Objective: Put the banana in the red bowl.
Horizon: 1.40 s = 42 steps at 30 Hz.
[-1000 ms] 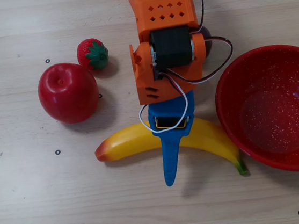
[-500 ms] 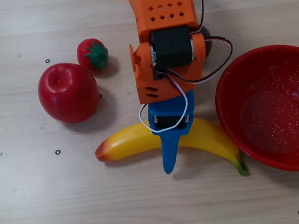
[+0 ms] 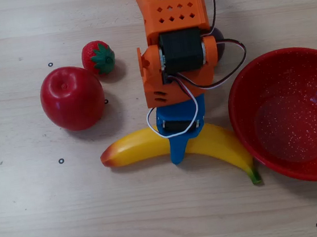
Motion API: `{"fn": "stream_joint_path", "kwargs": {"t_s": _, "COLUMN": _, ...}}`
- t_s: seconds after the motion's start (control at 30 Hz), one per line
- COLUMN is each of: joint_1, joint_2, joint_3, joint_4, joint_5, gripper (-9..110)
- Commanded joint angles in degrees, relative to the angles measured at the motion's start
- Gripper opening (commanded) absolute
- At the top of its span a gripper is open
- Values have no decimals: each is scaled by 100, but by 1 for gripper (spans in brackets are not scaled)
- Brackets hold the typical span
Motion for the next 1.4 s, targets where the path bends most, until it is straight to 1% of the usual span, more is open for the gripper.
{"fn": "stream_joint_path", "kwargs": {"t_s": 0.0, "joint_1": 0, "joint_2": 334, "joint_3": -53, "joint_4": 123, "joint_5": -88, "gripper": 25}}
{"fn": "stream_joint_path", "kwargs": {"t_s": 0.07, "joint_1": 0, "joint_2": 343, "joint_3": -35, "joint_4": 132, "joint_5": -88, "gripper": 24}}
{"fn": "stream_joint_path", "kwargs": {"t_s": 0.33, "joint_1": -62, "joint_2": 343, "joint_3": -26, "joint_4": 105, "joint_5": -97, "gripper": 13}}
{"fn": "stream_joint_path", "kwargs": {"t_s": 0.37, "joint_1": -62, "joint_2": 343, "joint_3": -26, "joint_4": 97, "joint_5": -105, "gripper": 11}}
{"fn": "stream_joint_path", "kwargs": {"t_s": 0.47, "joint_1": -70, "joint_2": 343, "joint_3": -79, "joint_4": 79, "joint_5": -149, "gripper": 0}}
{"fn": "stream_joint_path", "kwargs": {"t_s": 0.63, "joint_1": -97, "joint_2": 360, "joint_3": -281, "joint_4": 202, "joint_5": -167, "gripper": 0}}
{"fn": "stream_joint_path", "kwargs": {"t_s": 1.13, "joint_1": -299, "joint_2": 448, "joint_3": -1758, "joint_4": 738, "joint_5": -492, "gripper": 0}}
{"fn": "stream_joint_path", "kwargs": {"t_s": 1.37, "joint_1": -352, "joint_2": 765, "joint_3": -1995, "joint_4": 879, "joint_5": -527, "gripper": 0}}
